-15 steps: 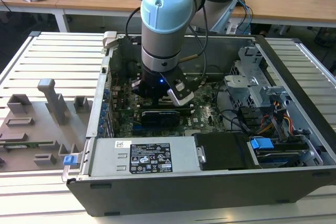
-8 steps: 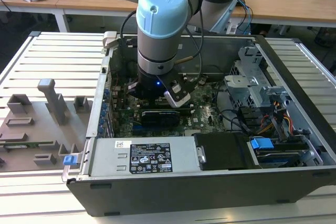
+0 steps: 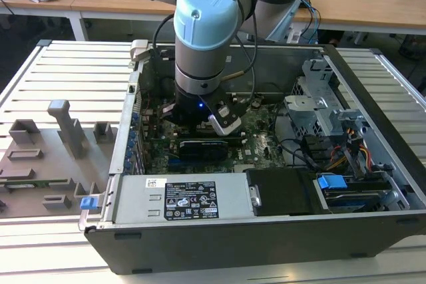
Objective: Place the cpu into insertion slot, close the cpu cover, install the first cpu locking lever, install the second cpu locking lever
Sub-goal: 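Install the second cpu locking lever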
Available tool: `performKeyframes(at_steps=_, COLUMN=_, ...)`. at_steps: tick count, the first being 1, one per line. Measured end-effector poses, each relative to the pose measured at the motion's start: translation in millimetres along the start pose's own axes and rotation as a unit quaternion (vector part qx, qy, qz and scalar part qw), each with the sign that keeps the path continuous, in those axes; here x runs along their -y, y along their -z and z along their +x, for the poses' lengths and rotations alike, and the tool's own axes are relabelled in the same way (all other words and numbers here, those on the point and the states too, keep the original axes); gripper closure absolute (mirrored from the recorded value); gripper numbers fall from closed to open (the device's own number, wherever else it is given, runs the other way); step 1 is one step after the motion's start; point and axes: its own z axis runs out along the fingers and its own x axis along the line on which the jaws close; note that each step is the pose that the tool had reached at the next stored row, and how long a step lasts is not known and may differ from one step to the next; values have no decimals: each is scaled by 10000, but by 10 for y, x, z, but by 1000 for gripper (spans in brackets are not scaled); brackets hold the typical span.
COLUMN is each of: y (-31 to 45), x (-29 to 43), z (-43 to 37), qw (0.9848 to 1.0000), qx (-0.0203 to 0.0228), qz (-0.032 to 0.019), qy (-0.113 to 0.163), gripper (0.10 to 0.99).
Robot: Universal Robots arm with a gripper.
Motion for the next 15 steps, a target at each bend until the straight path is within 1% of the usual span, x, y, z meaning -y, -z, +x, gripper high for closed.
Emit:
performKeyframes(at_steps=2, y=1, x=-2, z=-3, qw=10000, qx=-1, qz=-9, qy=7, gripper=980)
performKeyframes(at_steps=3, y=15, x=-6, z=-3, qw=10000, qx=0, qz=-8, qy=8, gripper=980)
performKeyframes(at_steps=6, y=130, x=-39, z=-5, qw=10000, qx=-1, qz=-9, qy=9, gripper=980)
performKeyframes(at_steps=7, y=194, x=-61, z=-6, qw=10000, qx=-3, qz=-4, qy=8, gripper=980)
performKeyframes(at_steps=8, y=200, x=-90, z=-12, qw=10000, qx=-9, qz=42, qy=5, gripper=980)
performKeyframes(at_steps=10, y=192, x=-121, z=-21, qw=9998, qx=-34, qz=185, qy=-2, gripper=980)
performKeyframes(at_steps=11, y=187, x=-142, z=-27, qw=9995, qx=-59, qz=315, qy=-7, gripper=980)
performKeyframes(at_steps=13, y=176, x=-177, z=-40, qw=9986, qx=-96, qz=516, qy=-16, gripper=980)
performKeyframes(at_steps=14, y=156, x=-238, z=-63, qw=9967, qx=-152, qz=798, qy=-29, gripper=980)
performKeyframes(at_steps=15, y=146, x=-270, z=-77, qw=9954, qx=-178, qz=938, qy=-35, gripper=980)
